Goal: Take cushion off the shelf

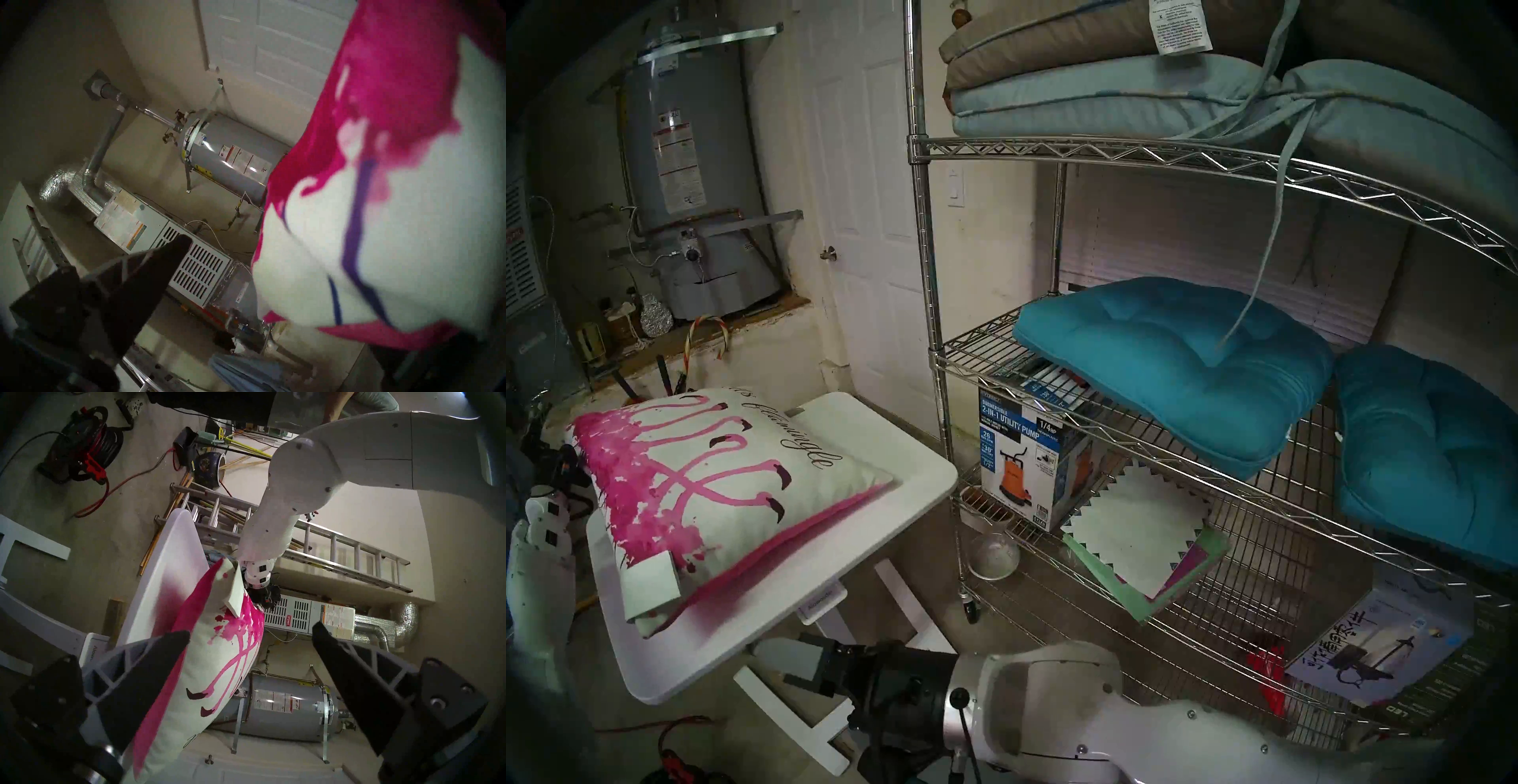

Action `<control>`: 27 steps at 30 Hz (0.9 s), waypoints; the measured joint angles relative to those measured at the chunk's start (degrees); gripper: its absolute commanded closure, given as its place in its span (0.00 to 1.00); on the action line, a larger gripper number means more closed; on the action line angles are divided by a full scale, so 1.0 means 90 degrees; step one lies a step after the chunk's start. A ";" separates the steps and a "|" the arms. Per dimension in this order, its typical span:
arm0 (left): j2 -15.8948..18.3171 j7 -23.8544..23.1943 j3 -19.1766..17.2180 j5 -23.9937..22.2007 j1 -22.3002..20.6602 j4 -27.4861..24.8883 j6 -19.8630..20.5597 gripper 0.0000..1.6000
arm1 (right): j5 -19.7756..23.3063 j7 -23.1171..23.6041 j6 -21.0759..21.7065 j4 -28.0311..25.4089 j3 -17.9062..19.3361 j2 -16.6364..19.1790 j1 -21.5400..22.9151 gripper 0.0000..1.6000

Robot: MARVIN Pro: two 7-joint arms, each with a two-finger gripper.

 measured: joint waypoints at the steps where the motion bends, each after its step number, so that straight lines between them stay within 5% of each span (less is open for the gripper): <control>1: -0.0001 0.0020 -0.0010 0.0000 0.0015 0.0004 -0.0036 0.00 | -0.0010 -0.0016 0.0001 0.0004 0.0000 -0.0001 0.0000 0.00; 11: -0.0149 0.0182 -0.0227 -0.0089 0.0261 -0.0018 -0.0204 0.00 | -0.0113 -0.0191 0.0007 0.0039 -0.0004 -0.0020 0.0012 0.00; 27: -0.0637 0.0170 -0.0752 -0.0493 0.0216 0.0039 0.0755 0.00 | -0.0212 -0.0407 -0.0003 0.0099 -0.0093 -0.0059 0.0074 0.00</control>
